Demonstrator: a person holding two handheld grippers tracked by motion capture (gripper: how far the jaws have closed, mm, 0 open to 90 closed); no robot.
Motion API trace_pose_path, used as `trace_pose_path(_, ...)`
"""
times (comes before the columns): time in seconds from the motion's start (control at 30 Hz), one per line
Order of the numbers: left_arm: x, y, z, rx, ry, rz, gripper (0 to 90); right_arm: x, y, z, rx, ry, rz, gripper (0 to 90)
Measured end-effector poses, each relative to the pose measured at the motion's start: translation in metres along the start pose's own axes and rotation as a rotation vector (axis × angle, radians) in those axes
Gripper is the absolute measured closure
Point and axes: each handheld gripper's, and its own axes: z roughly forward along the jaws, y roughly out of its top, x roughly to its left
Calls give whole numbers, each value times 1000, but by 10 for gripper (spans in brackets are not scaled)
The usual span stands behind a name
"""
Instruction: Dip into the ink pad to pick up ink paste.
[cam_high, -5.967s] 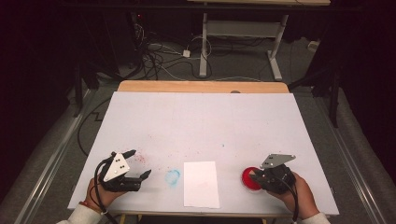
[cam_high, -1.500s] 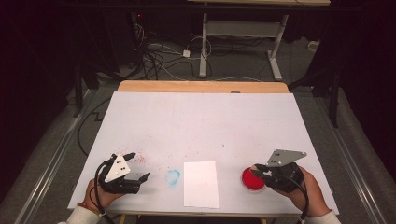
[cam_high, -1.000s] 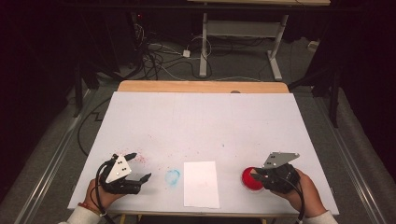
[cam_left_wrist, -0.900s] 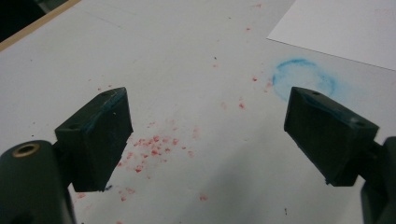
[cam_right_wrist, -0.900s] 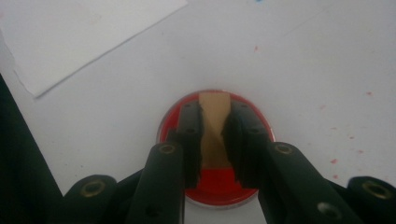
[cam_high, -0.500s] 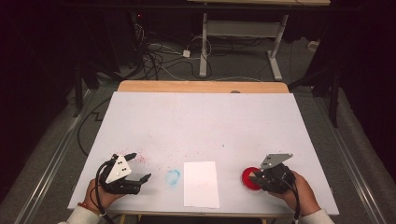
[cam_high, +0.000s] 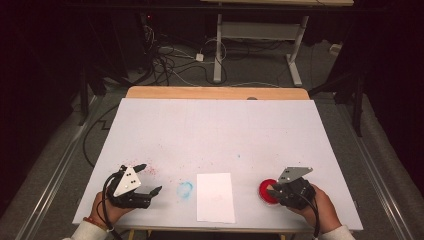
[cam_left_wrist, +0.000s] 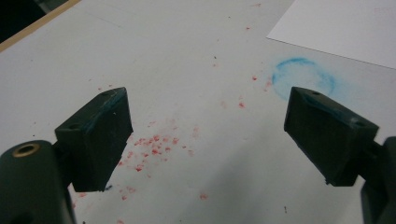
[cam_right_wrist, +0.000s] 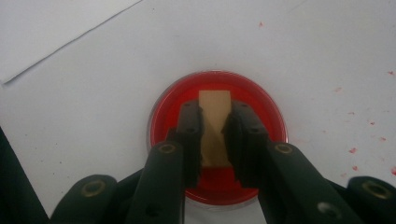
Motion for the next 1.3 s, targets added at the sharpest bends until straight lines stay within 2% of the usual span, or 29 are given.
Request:
trace_pose_path(0.53, -1, 0, 1, 5, -8, 6, 143, 0, -1, 0, 4, 2, 9, 760)
trace_pose_path(0.77, 0, 0, 0, 2, -5, 4, 143, -4, 0, -4, -10, 28, -9, 760)
trace_pose_path(0.93, -1, 0, 1, 6, -5, 12, 145, -3, 2, -12, -56, 2, -25, 759)
trace_pose_path(1.0, -1, 0, 1, 5, -7, 12, 146, -3, 5, -20, -94, -2, -27, 759)
trace_pose_path(1.17, -1, 0, 1, 7, -7, 11, 145, -5, 7, -30, -143, -15, -14, 758)
trace_pose_path(1.3, 0, 0, 2, 6, -3, 8, 145, -5, 11, -41, -207, -50, -34, 759)
